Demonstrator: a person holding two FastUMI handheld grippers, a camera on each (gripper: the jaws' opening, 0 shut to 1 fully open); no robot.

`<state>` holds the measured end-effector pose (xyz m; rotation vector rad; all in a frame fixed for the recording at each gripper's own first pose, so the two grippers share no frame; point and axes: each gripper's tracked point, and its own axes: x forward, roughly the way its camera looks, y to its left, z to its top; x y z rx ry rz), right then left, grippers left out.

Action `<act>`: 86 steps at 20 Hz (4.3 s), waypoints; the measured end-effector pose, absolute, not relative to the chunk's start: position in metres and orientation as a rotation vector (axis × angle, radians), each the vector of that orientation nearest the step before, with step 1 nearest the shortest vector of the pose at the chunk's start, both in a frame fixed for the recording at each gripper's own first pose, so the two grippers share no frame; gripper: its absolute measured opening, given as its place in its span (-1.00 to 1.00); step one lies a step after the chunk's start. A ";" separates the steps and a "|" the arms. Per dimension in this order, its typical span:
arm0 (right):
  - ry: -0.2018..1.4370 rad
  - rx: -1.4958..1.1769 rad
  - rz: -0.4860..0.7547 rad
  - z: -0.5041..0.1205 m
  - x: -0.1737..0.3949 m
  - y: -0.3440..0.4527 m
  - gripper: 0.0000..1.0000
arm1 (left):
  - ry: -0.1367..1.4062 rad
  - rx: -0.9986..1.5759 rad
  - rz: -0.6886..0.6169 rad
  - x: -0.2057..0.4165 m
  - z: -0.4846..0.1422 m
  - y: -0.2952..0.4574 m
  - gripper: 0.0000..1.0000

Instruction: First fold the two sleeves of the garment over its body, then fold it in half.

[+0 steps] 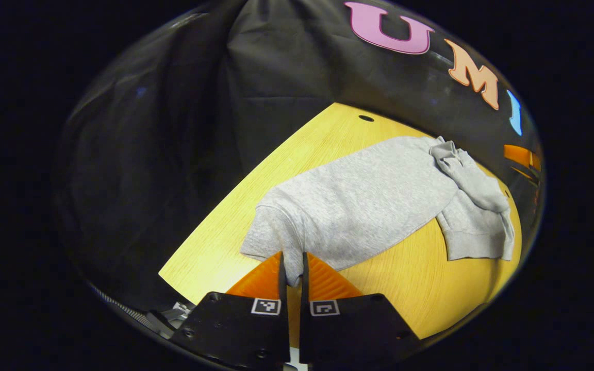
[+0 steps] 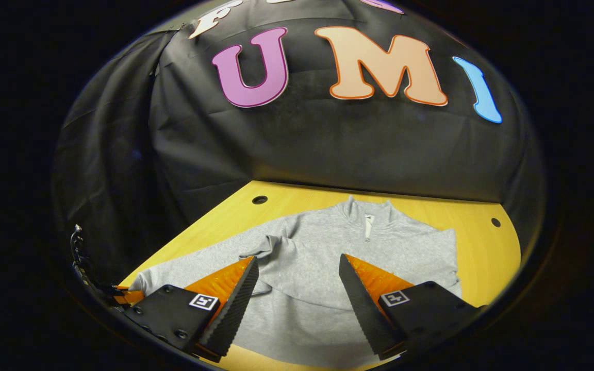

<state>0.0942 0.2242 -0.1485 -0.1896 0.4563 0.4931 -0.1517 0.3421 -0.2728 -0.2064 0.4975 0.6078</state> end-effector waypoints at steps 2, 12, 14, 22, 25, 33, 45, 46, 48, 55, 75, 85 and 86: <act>0.454 -0.184 0.472 -0.143 0.094 0.208 0.96 | 0.518 -0.171 0.617 -0.150 -0.271 0.341 -0.95; 0.448 -0.162 0.373 -0.117 0.100 0.129 0.95 | 0.457 -0.148 0.524 -0.092 -0.202 0.296 -1.00; 0.444 -0.158 0.354 -0.112 0.101 0.110 0.89 | 0.428 -0.114 0.473 -0.067 -0.177 0.275 -1.00; 0.439 -0.146 0.280 -0.100 0.101 0.038 0.89 | 0.332 0.051 0.220 0.043 -0.099 0.149 -1.00; 0.452 -0.133 0.259 -0.103 0.102 0.015 0.96 | 0.313 0.100 0.127 0.085 -0.085 0.096 -1.00; 0.490 -0.094 0.205 -0.112 0.109 -0.042 0.96 | 0.244 0.146 -0.099 0.181 -0.063 -0.039 -0.99; 0.526 -0.073 0.136 -0.124 0.119 -0.098 0.96 | 0.282 0.171 -0.208 0.287 -0.127 -0.140 -0.99; 0.529 -0.073 0.132 -0.126 0.118 -0.101 0.96 | 0.277 0.162 -0.197 0.292 -0.130 -0.140 -0.98; 0.541 -0.073 0.116 -0.131 0.115 -0.108 0.90 | 0.280 0.137 -0.211 0.299 -0.139 -0.147 -0.87; 0.565 -0.056 0.104 -0.142 0.102 -0.112 0.96 | 0.269 0.115 -0.206 0.281 -0.142 -0.140 0.96; 0.720 -0.117 0.155 -0.232 0.044 -0.096 0.97 | 0.352 0.008 0.357 0.037 -0.207 0.134 0.92; 0.761 -0.176 0.179 -0.261 0.029 -0.093 0.89 | 0.447 -0.028 0.374 0.014 -0.264 0.121 0.93; 0.757 -0.178 0.180 -0.261 0.030 -0.092 0.97 | 0.457 -0.029 0.382 0.015 -0.268 0.122 0.93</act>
